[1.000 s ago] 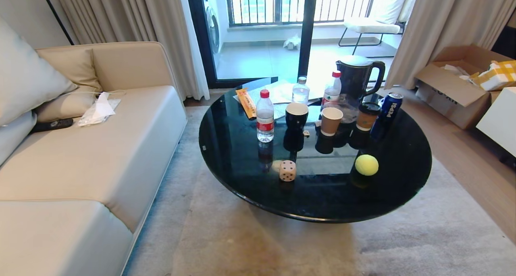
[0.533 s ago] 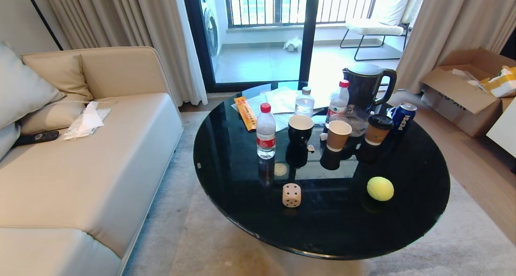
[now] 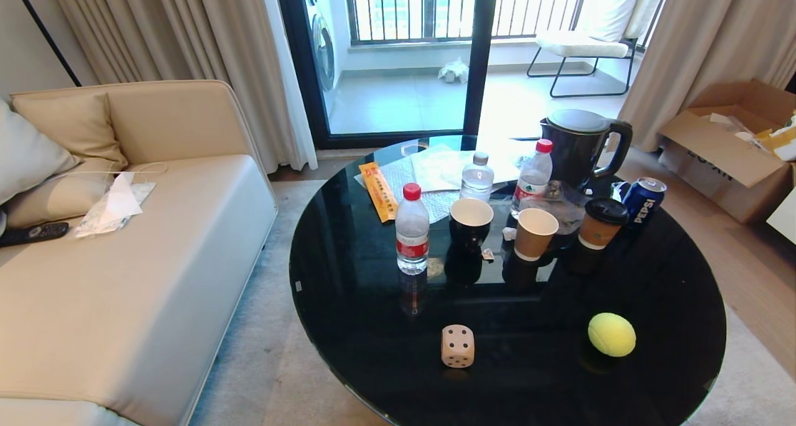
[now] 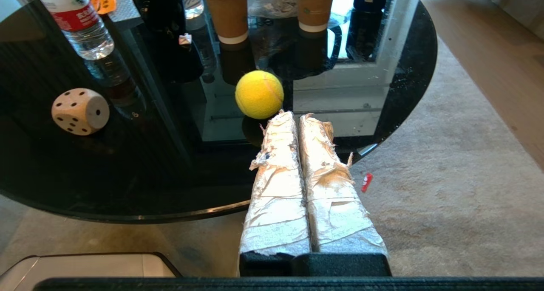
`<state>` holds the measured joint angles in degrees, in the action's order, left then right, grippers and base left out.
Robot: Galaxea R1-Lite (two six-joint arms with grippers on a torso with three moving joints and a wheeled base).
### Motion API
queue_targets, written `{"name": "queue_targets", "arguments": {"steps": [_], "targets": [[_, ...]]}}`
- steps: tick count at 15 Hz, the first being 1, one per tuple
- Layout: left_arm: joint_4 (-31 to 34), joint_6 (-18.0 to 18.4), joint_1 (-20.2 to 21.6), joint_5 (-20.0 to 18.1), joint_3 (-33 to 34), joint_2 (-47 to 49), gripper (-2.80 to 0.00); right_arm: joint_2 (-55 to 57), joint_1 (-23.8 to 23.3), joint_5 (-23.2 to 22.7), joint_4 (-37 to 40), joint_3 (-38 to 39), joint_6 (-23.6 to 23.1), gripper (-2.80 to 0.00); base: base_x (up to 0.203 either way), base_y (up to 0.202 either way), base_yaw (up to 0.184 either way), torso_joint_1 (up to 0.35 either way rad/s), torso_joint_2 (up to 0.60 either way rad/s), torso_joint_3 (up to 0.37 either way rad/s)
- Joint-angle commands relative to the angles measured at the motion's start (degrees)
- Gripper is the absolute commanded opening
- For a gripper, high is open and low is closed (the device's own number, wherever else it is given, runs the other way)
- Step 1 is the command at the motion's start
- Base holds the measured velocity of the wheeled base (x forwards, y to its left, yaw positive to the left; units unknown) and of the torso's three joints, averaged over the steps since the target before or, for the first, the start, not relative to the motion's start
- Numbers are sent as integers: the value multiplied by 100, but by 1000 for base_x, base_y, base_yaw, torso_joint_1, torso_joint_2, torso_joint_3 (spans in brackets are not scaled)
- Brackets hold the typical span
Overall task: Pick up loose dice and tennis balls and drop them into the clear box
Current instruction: Pick up the ball on the table
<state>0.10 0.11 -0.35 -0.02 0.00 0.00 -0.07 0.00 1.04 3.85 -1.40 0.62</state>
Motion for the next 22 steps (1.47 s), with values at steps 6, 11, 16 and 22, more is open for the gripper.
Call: {"name": "queue_targets", "arguments": {"steps": [6,11,16,22], "targets": [[8,-2,0,2,0,0,-280,3,-34,44,46,-67,87,-280,0,0,0,0,0,0],[8,-2,0,2,0,0,-280,2289,-43,111,446,-1410,76,-280,0,0,0,0,0,0],[8,-2,0,2,0,0,-280,5575,-13,122,-620,-2411,182,-280,0,0,0,0,0,0],[8,-2,0,2,0,0,-280,8210,315,81,-2073,-2783,527,0,0,0,0,0,0,0]]}}
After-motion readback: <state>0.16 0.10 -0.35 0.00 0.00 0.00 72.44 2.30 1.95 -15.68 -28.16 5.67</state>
